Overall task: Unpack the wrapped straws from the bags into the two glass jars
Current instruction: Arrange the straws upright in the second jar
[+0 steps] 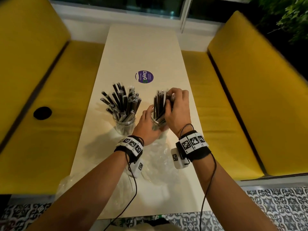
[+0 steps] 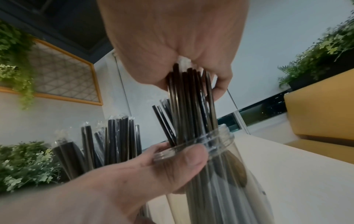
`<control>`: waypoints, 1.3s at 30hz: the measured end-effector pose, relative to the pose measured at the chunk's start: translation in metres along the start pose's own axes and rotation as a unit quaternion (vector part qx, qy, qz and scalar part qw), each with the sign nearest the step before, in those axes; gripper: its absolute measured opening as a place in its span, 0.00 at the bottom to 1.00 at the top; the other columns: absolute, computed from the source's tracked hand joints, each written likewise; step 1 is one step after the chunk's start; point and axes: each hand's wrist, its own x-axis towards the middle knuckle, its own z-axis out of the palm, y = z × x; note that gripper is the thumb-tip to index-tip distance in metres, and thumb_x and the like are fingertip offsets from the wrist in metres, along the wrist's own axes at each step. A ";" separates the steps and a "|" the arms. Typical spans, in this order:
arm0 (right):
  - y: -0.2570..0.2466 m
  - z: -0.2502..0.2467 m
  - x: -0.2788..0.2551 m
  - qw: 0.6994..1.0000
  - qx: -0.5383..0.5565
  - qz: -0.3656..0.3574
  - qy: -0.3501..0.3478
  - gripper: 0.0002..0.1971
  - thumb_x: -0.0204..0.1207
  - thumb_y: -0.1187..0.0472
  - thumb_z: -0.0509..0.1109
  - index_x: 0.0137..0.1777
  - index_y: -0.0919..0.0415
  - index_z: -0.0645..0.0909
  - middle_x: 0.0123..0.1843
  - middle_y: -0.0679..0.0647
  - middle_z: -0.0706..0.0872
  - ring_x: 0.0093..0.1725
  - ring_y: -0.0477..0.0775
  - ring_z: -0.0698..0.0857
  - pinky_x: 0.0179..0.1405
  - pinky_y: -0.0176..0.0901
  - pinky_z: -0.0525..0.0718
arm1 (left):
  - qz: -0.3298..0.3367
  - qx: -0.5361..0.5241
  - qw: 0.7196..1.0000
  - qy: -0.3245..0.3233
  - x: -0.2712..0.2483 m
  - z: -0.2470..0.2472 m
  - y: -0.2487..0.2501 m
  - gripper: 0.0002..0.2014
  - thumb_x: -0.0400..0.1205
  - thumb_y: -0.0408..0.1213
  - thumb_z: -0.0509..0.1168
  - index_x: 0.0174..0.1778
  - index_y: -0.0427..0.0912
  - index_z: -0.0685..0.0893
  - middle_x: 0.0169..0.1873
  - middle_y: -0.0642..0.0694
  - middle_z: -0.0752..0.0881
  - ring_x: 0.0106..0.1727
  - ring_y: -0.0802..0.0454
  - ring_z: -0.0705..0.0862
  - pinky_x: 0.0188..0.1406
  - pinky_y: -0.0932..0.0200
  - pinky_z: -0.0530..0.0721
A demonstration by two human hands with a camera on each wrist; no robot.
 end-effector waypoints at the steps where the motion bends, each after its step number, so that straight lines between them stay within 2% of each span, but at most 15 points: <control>1: -0.002 -0.002 -0.002 1.000 -0.013 0.001 0.021 0.15 0.82 0.67 0.65 0.68 0.59 0.79 0.65 0.59 0.76 0.61 0.62 0.81 0.62 0.64 0.86 | 0.003 0.002 1.000 0.001 0.000 0.000 0.001 0.61 0.67 0.76 0.68 0.93 0.50 0.52 0.85 0.43 0.68 0.85 0.41 0.74 0.79 0.35 0.79; 4: -0.008 -0.009 -0.005 0.997 -0.056 -0.010 0.042 0.20 0.84 0.49 0.67 0.76 0.46 0.78 0.74 0.58 0.74 0.69 0.61 0.77 0.66 0.59 0.81 | 0.009 0.004 1.000 -0.013 0.003 -0.002 0.001 0.59 0.73 0.70 0.73 0.93 0.49 0.52 0.84 0.44 0.67 0.86 0.43 0.71 0.84 0.39 0.75; 7: -0.007 -0.008 -0.005 0.992 -0.103 -0.013 -0.076 0.29 0.81 0.32 0.68 0.80 0.36 0.73 0.80 0.56 0.70 0.73 0.63 0.75 0.67 0.56 0.78 | 0.017 0.031 0.999 -0.024 0.008 0.000 -0.006 0.54 0.78 0.56 0.78 0.93 0.50 0.51 0.84 0.46 0.64 0.86 0.43 0.69 0.86 0.38 0.74; 9: -0.004 -0.002 -0.006 0.990 -0.091 -0.015 -0.104 0.24 0.81 0.41 0.73 0.75 0.45 0.78 0.74 0.58 0.75 0.69 0.63 0.78 0.67 0.56 0.84 | 0.015 0.038 0.999 -0.023 0.008 0.000 -0.008 0.54 0.77 0.54 0.78 0.92 0.53 0.49 0.85 0.44 0.64 0.85 0.40 0.72 0.80 0.33 0.80; 11: -0.002 0.001 -0.005 0.997 -0.038 -0.015 -0.059 0.14 0.83 0.58 0.73 0.66 0.57 0.81 0.66 0.59 0.78 0.63 0.61 0.81 0.65 0.60 0.87 | 0.015 0.032 0.999 -0.024 0.006 -0.002 -0.004 0.56 0.75 0.58 0.77 0.93 0.52 0.48 0.84 0.43 0.65 0.84 0.38 0.73 0.78 0.31 0.80; 14: -0.004 -0.004 -0.001 0.999 0.008 0.007 0.032 0.11 0.83 0.65 0.68 0.64 0.63 0.79 0.62 0.57 0.77 0.59 0.57 0.81 0.63 0.61 0.86 | 0.012 0.036 0.999 -0.029 0.006 -0.004 0.000 0.64 0.70 0.77 0.67 0.94 0.47 0.46 0.84 0.42 0.65 0.86 0.39 0.70 0.83 0.33 0.75; 17: -0.010 -0.009 -0.005 0.998 -0.029 0.043 0.017 0.22 0.77 0.51 0.69 0.70 0.56 0.75 0.67 0.56 0.76 0.65 0.58 0.78 0.66 0.65 0.83 | 0.051 0.098 0.994 -0.021 0.011 0.001 -0.007 0.65 0.70 0.90 0.49 0.95 0.47 0.49 0.86 0.43 0.63 0.84 0.42 0.68 0.84 0.38 0.75; 21: -0.020 -0.013 -0.005 0.997 -0.073 0.010 -0.040 0.34 0.75 0.39 0.72 0.81 0.41 0.71 0.81 0.56 0.69 0.76 0.63 0.73 0.71 0.60 0.78 | 0.093 0.156 0.982 -0.056 0.022 0.007 -0.017 0.61 0.73 0.88 0.33 0.96 0.51 0.46 0.94 0.42 0.52 0.93 0.41 0.56 0.92 0.39 0.61; 23: -0.022 -0.010 -0.001 0.989 -0.100 -0.010 -0.108 0.32 0.77 0.38 0.74 0.81 0.40 0.74 0.83 0.58 0.68 0.76 0.66 0.73 0.72 0.61 0.78 | 0.106 0.179 0.976 -0.067 0.023 0.007 -0.018 0.64 0.68 0.86 0.17 0.96 0.49 0.45 0.95 0.40 0.48 0.95 0.40 0.51 0.95 0.43 0.49; 24: -0.022 -0.007 0.000 0.985 -0.109 -0.009 -0.136 0.28 0.79 0.39 0.75 0.78 0.43 0.78 0.80 0.59 0.71 0.75 0.66 0.74 0.73 0.62 0.80 | 0.098 0.170 0.979 -0.064 0.022 0.007 -0.017 0.65 0.68 0.85 0.17 0.96 0.47 0.45 0.95 0.39 0.49 0.94 0.40 0.53 0.94 0.45 0.49; 27: -0.023 -0.004 0.004 0.992 -0.074 0.011 -0.099 0.14 0.85 0.54 0.73 0.65 0.59 0.84 0.68 0.59 0.77 0.63 0.56 0.77 0.70 0.57 0.84 | 0.043 0.092 0.994 -0.044 0.011 -0.002 -0.004 0.60 0.75 0.84 0.50 0.95 0.45 0.49 0.90 0.38 0.59 0.87 0.37 0.66 0.87 0.38 0.70; 30: -0.027 -0.005 0.006 0.998 -0.045 0.035 -0.014 0.13 0.85 0.63 0.70 0.67 0.63 0.78 0.65 0.58 0.79 0.59 0.54 0.79 0.66 0.58 0.85 | 0.024 0.047 0.997 -0.051 0.005 -0.009 0.002 0.55 0.79 0.67 0.73 0.93 0.47 0.49 0.87 0.37 0.63 0.85 0.34 0.71 0.80 0.33 0.78; 34: -0.028 -0.007 0.003 0.978 -0.155 0.098 -0.096 0.18 0.86 0.49 0.64 0.71 0.54 0.74 0.69 0.55 0.80 0.67 0.62 0.80 0.69 0.64 0.75 | 0.046 0.066 0.996 -0.049 0.006 -0.006 0.000 0.53 0.81 0.66 0.71 0.94 0.45 0.51 0.88 0.39 0.62 0.86 0.36 0.67 0.84 0.34 0.74; 37: -0.031 -0.019 0.010 0.993 -0.096 0.059 -0.023 0.22 0.82 0.43 0.67 0.72 0.51 0.75 0.69 0.52 0.79 0.68 0.57 0.78 0.70 0.64 0.77 | 0.055 0.062 0.995 -0.055 0.003 -0.009 0.004 0.49 0.85 0.58 0.72 0.95 0.44 0.52 0.89 0.40 0.59 0.88 0.40 0.64 0.90 0.38 0.66; 39: -0.029 -0.022 0.017 0.998 -0.064 0.010 -0.023 0.26 0.81 0.40 0.68 0.76 0.47 0.74 0.73 0.54 0.77 0.71 0.59 0.77 0.70 0.65 0.79 | 0.044 0.041 0.997 -0.050 0.001 -0.012 0.009 0.51 0.85 0.57 0.74 0.95 0.47 0.50 0.89 0.41 0.59 0.90 0.41 0.63 0.91 0.40 0.64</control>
